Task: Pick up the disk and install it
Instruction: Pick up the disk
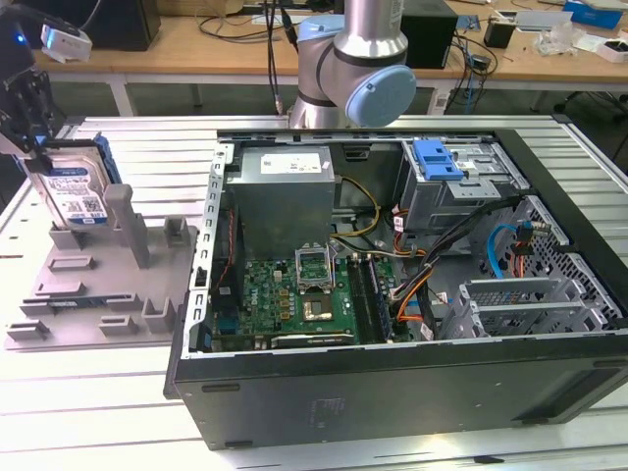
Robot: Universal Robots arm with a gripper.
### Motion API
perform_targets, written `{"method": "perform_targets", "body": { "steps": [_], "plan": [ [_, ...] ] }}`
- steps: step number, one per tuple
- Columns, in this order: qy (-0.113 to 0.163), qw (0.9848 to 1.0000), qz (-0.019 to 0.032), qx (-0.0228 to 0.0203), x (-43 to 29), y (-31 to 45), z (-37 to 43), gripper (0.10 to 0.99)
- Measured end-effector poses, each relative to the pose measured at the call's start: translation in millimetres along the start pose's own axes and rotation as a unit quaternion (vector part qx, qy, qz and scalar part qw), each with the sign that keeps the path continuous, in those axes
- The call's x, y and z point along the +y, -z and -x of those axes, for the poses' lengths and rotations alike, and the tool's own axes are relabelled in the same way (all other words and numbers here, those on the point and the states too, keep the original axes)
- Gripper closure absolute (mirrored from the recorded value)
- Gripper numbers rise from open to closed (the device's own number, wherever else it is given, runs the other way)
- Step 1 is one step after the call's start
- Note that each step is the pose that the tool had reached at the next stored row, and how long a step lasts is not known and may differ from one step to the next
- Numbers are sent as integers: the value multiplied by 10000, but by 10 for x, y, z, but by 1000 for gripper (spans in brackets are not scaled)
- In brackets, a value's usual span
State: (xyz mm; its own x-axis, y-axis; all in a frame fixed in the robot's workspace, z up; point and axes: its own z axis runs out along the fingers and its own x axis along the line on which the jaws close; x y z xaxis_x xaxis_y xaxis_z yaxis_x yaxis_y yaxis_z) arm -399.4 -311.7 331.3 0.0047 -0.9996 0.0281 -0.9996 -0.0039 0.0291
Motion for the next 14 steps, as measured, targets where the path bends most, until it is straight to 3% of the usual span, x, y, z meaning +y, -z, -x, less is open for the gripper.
{"method": "perform_targets", "body": {
  "steps": [12, 14],
  "plan": [
    [0, 10000, 0, 2, -6, 385, -11, 722],
    [0, 10000, 0, 2, -6, 480, -13, 722]
  ]
}}
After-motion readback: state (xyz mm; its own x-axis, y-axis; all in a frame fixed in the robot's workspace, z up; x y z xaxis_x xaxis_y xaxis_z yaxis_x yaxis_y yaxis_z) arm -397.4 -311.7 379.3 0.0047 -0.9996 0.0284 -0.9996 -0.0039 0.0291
